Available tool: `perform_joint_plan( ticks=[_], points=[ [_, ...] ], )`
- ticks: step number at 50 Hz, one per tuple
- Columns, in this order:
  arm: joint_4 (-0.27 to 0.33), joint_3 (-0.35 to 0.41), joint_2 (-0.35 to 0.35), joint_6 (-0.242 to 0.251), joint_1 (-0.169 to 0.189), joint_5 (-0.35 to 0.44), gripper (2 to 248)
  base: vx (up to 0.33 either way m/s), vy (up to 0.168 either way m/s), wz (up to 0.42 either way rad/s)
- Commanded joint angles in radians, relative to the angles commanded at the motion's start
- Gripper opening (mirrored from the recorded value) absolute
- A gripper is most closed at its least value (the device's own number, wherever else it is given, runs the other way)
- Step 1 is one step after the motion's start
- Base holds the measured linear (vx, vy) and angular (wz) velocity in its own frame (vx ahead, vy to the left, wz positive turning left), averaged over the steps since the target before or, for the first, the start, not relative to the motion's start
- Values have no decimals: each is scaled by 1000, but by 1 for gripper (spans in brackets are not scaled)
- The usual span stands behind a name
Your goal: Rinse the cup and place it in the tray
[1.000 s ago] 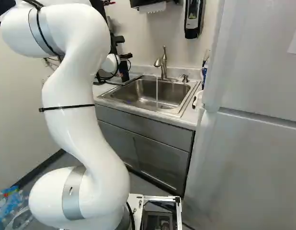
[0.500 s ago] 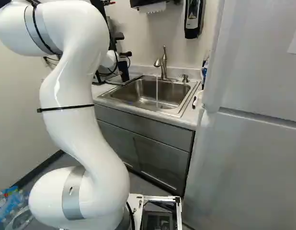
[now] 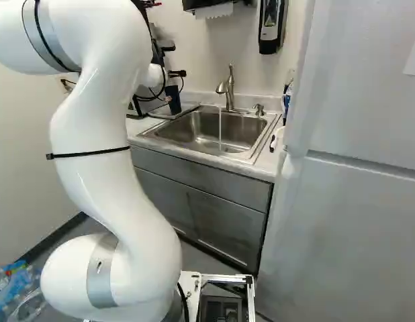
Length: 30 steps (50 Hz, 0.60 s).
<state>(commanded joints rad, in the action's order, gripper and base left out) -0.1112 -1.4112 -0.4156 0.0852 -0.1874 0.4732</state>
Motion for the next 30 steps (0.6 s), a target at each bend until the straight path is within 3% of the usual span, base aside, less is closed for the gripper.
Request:
perform_joint_plan(
  ticks=[30],
  points=[
    [0, 5, 57, 0, 53, -1, 247, 0, 0, 0]
  ],
)
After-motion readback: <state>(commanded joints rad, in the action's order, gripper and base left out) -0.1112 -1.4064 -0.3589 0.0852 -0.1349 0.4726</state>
